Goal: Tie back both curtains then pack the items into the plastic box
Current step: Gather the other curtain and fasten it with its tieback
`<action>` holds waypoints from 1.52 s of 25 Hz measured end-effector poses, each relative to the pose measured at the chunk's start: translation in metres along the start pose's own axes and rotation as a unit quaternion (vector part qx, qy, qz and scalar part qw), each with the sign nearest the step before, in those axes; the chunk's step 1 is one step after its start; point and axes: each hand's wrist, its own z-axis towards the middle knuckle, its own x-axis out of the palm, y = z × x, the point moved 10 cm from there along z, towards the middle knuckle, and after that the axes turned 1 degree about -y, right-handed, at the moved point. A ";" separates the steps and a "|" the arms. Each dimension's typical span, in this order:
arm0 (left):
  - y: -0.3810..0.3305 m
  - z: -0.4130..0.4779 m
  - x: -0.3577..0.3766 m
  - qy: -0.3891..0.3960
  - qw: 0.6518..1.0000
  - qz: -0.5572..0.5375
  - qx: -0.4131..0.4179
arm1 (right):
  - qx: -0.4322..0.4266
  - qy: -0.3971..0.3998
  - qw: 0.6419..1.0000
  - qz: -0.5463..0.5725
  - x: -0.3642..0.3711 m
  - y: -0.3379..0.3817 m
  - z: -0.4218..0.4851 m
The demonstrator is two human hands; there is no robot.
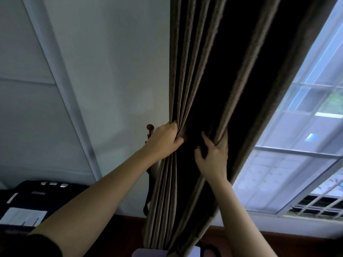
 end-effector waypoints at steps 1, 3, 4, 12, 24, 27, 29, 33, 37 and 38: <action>0.000 0.001 -0.002 0.001 1.000 -0.002 -0.002 | 0.006 0.054 0.999 0.001 0.014 -0.007 0.007; -0.002 0.004 -0.001 0.010 1.000 -0.010 0.000 | 0.009 0.157 0.987 0.014 0.043 -0.018 0.005; -0.001 0.006 0.001 0.014 1.000 -0.014 0.001 | -0.005 0.190 0.982 0.019 0.055 -0.019 -0.002; 0.002 0.017 0.013 0.031 0.999 -0.034 -0.003 | -0.095 0.308 0.947 0.011 0.107 -0.007 -0.051; -0.014 0.015 0.018 0.038 0.998 -0.036 -0.023 | -0.124 0.338 0.932 -0.035 0.115 -0.005 -0.065; -0.016 0.015 0.017 0.005 0.999 0.005 -0.034 | -0.105 0.395 0.909 -0.084 0.108 0.000 -0.072; -0.013 0.015 0.016 -0.003 0.999 0.018 -0.050 | -0.114 0.242 0.959 -0.091 0.068 0.013 -0.058; -0.006 0.005 0.014 -0.011 0.998 -0.027 -0.046 | 0.033 -0.286 0.954 0.086 -0.078 -0.013 -0.046; -0.009 -0.004 0.012 -0.006 0.999 -0.031 -0.030 | 0.140 -0.067 0.972 0.175 -0.038 -0.049 0.016; -0.011 -0.004 0.011 -0.006 0.999 -0.036 -0.025 | 0.136 0.000 0.978 0.160 -0.021 -0.048 0.023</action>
